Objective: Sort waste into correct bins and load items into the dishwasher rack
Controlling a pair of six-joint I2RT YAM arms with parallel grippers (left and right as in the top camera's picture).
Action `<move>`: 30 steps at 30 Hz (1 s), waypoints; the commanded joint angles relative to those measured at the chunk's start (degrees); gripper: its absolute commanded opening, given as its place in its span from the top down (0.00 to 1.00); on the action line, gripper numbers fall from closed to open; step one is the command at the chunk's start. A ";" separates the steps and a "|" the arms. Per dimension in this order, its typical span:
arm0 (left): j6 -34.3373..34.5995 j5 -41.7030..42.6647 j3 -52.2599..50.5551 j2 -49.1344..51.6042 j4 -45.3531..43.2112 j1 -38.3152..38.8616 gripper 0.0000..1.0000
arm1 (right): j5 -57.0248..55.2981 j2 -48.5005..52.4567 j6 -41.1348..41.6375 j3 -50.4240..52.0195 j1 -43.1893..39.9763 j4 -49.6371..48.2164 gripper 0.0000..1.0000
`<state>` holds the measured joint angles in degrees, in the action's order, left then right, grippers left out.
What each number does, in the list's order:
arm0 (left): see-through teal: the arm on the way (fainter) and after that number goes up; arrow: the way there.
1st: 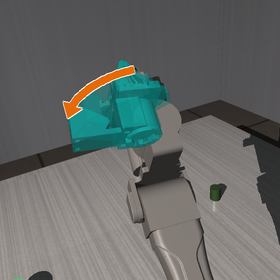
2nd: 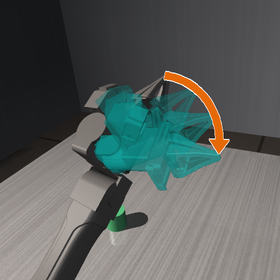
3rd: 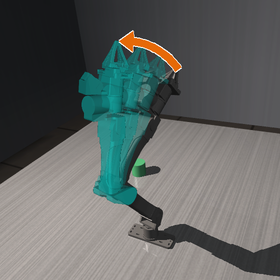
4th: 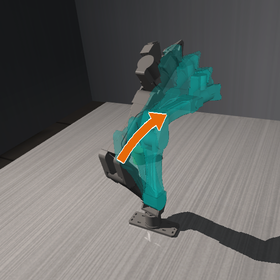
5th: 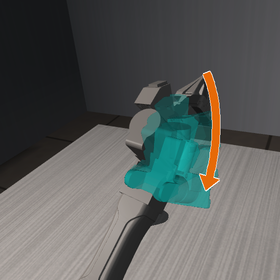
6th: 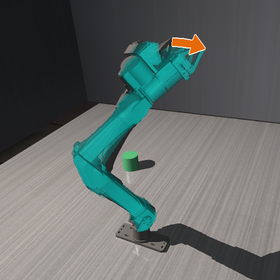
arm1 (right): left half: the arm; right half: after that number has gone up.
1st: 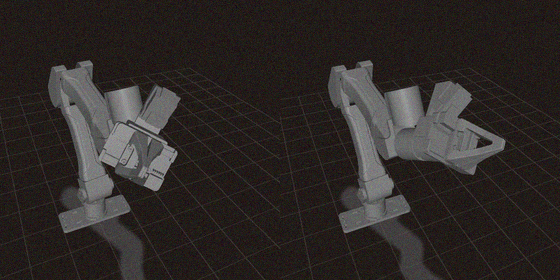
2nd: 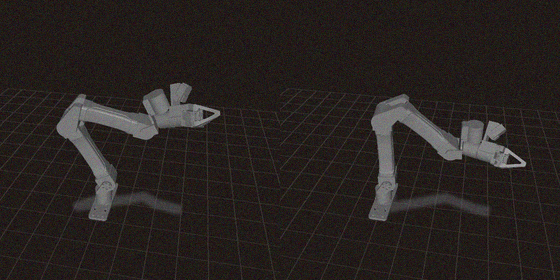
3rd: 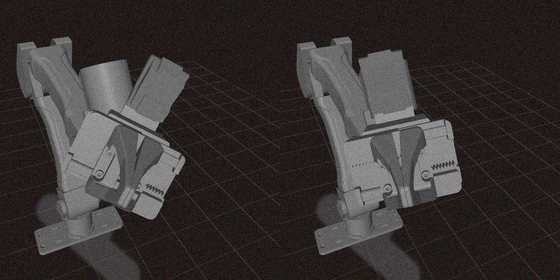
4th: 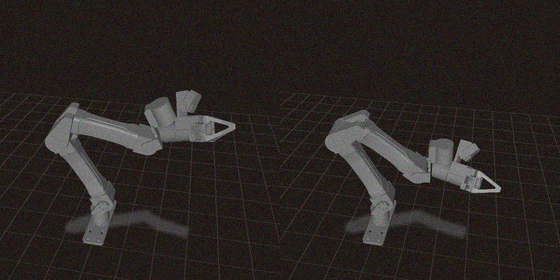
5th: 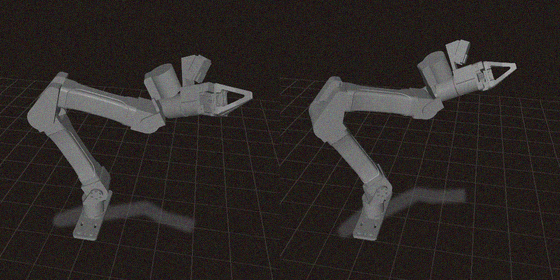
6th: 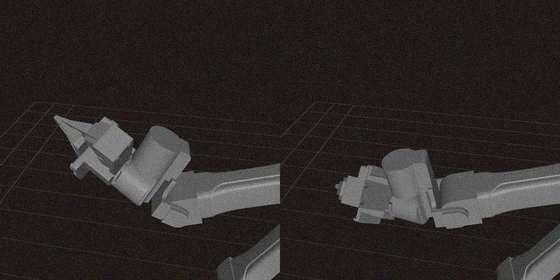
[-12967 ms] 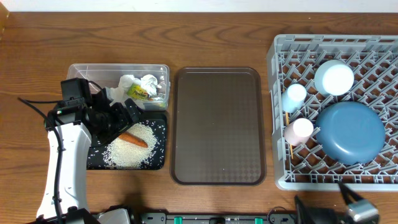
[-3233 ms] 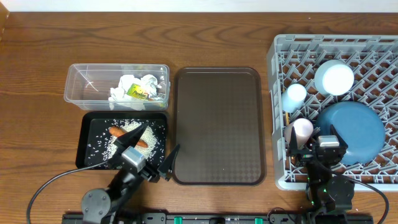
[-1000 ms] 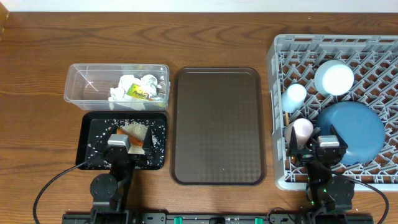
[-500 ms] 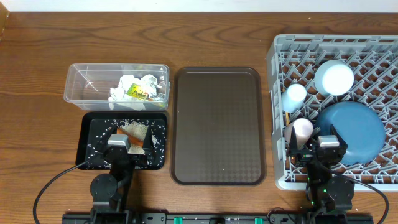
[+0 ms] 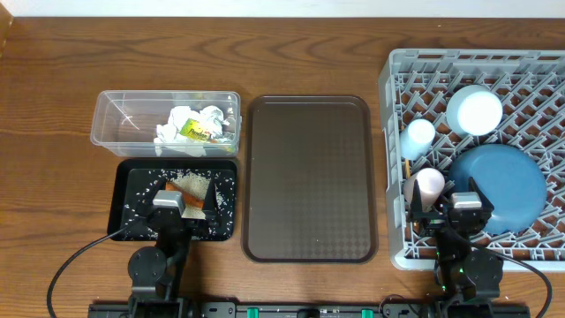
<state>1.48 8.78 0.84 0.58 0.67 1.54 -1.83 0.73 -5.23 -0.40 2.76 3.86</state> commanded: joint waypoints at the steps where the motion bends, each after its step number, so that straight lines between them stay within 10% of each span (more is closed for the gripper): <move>1: 0.26 0.61 -0.61 -0.35 2.49 -0.28 0.01 | 0.37 -0.09 -0.61 0.11 0.26 0.22 0.01; 30: 0.26 0.61 -0.61 -0.35 2.49 -0.28 0.01 | 0.35 -0.09 -0.63 0.11 0.26 0.24 0.01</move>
<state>1.50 8.78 0.84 0.58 0.69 1.54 -1.83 0.73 -5.23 -0.40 2.76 3.86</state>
